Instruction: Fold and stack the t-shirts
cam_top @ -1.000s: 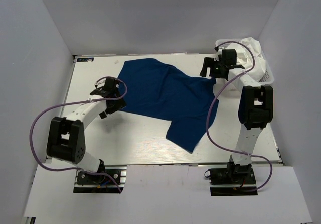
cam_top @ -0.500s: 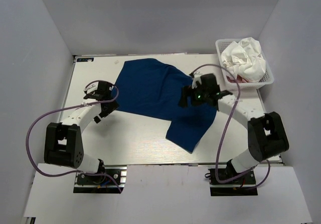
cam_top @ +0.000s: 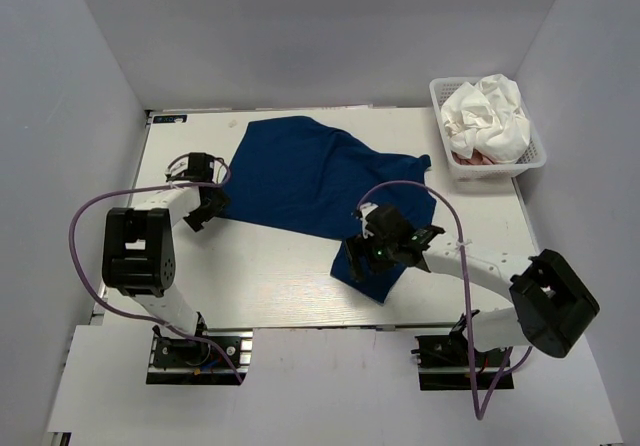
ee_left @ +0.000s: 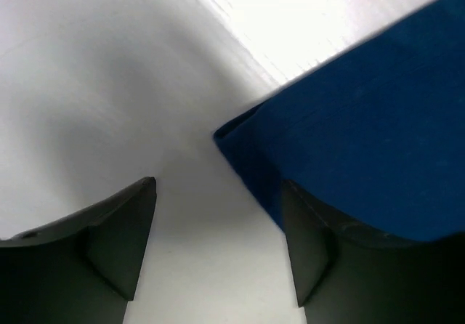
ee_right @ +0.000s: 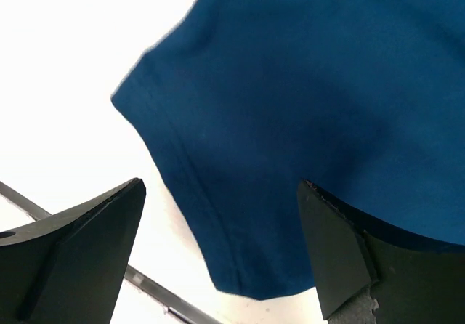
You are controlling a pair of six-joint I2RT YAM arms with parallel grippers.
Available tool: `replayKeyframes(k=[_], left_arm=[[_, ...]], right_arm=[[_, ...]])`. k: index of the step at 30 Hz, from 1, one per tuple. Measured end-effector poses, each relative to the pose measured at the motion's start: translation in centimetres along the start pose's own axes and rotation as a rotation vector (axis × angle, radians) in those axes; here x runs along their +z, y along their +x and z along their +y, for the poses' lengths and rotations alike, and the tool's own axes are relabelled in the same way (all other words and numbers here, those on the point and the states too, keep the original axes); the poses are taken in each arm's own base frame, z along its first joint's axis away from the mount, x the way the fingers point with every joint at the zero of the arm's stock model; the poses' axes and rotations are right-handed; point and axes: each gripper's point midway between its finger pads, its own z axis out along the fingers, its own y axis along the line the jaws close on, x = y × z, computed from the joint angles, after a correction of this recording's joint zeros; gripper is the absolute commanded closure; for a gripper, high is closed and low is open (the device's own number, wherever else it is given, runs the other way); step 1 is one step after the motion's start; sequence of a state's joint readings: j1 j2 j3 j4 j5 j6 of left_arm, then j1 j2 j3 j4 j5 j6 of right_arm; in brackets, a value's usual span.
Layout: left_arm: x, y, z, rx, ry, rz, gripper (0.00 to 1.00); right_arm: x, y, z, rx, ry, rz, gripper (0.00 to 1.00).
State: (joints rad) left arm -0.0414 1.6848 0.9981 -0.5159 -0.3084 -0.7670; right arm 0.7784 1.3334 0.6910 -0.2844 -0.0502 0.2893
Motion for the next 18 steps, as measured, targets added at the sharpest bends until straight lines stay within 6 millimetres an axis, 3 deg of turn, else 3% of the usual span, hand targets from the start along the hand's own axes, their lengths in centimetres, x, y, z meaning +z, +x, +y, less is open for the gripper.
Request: replayKeyframes(k=[3,4,5,7,8,10,11,15,18], left_arm=[[0.4,-0.2,-0.8,-0.004,0.040,0.005,0.58],[0.6,-0.1,-1.1,0.002,0.052,0.008,0.75],[0.8,-0.1,-1.3,0.009,0.064,0.012,1.00],[1.2,-0.1,-1.7,0.018,0.073,0.017,1.00],[1.3,-0.3,-1.9,0.020,0.079,0.018,1.00],[1.5,-0.7,-2.3,0.023,0.087,0.014,1.00],[1.5,-0.8,-2.4,0.024,0.090,0.012,1.00],[0.6,-1.5,-2.6,0.029,0.123,-0.016,1.00],[-2.7,-3.3,-3.0,0.012,0.188,-0.089,1.00]], right_arm=[[0.6,1.8,0.5,-0.018,0.020,0.062,0.10],[0.9,2.4,0.6,-0.024,0.029,0.083,0.10],[1.2,2.6,0.7,-0.032,0.043,0.091,0.15],[1.5,2.6,0.7,-0.048,0.073,0.087,0.24],[1.6,2.6,0.6,-0.049,0.091,0.092,0.39],[1.9,2.3,0.0,-0.041,0.155,0.106,0.60],[2.0,2.0,-0.2,-0.036,0.185,0.112,1.00],[1.7,1.1,-1.9,-0.004,0.319,0.096,1.00],[0.0,-0.5,-2.9,-0.005,0.396,0.039,1.00]])
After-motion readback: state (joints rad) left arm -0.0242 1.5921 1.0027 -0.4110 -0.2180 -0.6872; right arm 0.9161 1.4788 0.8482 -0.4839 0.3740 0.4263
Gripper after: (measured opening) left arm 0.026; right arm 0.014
